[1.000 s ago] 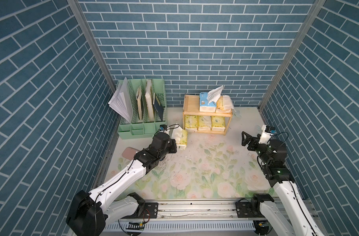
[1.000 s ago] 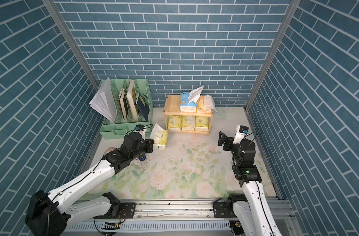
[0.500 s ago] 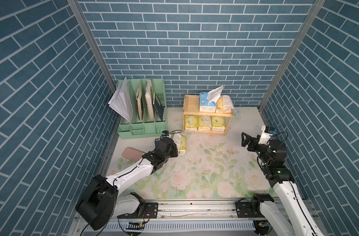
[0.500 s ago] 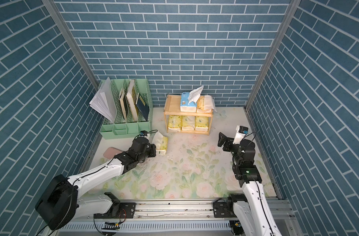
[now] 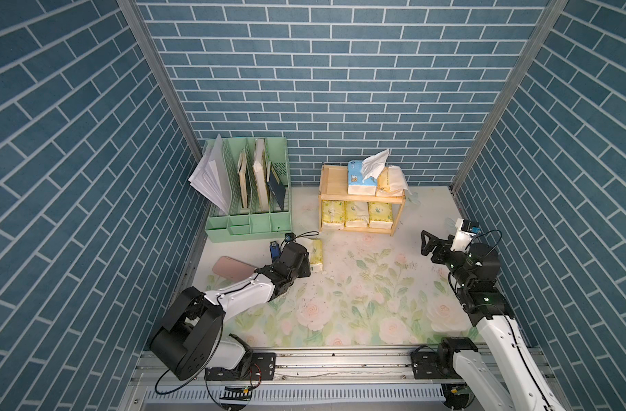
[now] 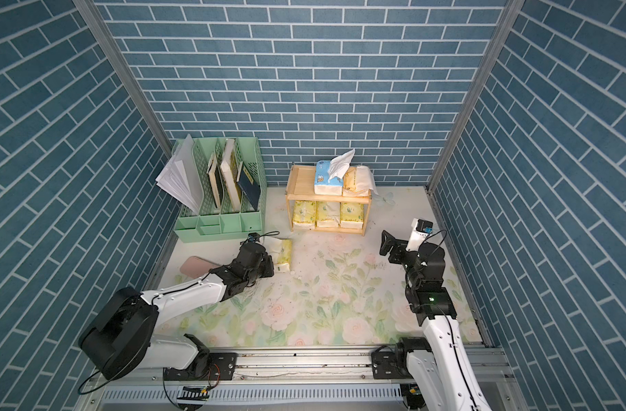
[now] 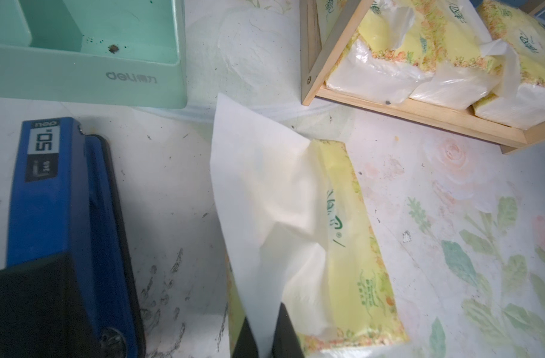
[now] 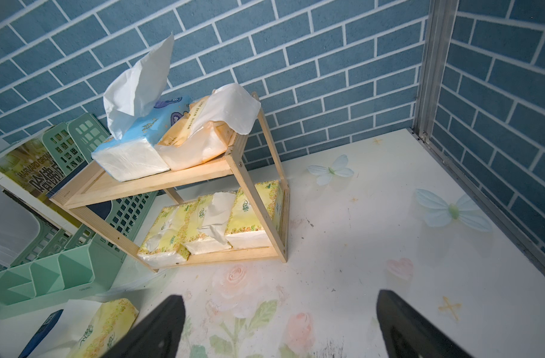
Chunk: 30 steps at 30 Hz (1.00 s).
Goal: Remove the tissue boxes from the shelf
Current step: Place the box of tissues at the center of the board.
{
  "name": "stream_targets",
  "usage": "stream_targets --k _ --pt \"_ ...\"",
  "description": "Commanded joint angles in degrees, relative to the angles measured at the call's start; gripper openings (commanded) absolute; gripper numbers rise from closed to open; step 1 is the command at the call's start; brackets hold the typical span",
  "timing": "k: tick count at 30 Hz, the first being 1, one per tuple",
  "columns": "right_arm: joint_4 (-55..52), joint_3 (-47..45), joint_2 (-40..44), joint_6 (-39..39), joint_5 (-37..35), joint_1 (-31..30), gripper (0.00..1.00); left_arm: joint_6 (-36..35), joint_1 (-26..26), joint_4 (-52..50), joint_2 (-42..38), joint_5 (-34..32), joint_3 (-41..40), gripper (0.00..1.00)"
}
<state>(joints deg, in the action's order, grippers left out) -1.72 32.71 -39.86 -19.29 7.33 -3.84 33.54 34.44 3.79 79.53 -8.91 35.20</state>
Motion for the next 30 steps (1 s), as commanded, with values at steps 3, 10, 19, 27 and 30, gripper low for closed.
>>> stream_targets --k 3,10,19,27,30 --pt "0.3 -0.7 1.0 -1.0 -0.3 0.1 1.00 -0.1 0.3 -1.0 0.3 -3.3 -0.4 0.31" --pt "0.3 -0.8 1.2 -1.1 -0.6 0.1 1.00 0.1 0.3 -6.4 -0.8 -5.4 1.8 0.56" --pt "0.8 -0.8 0.9 -1.5 -0.2 0.1 1.00 -2.8 0.4 -14.9 -9.4 -7.7 7.8 0.96" --pt "1.7 -0.7 0.6 -2.8 1.4 0.1 1.00 -9.3 0.3 -22.1 -7.8 -3.8 25.3 1.00" --pt "1.8 -0.7 0.6 -3.5 2.0 0.1 1.00 -9.7 0.3 -21.6 -5.7 -0.7 31.8 0.99"
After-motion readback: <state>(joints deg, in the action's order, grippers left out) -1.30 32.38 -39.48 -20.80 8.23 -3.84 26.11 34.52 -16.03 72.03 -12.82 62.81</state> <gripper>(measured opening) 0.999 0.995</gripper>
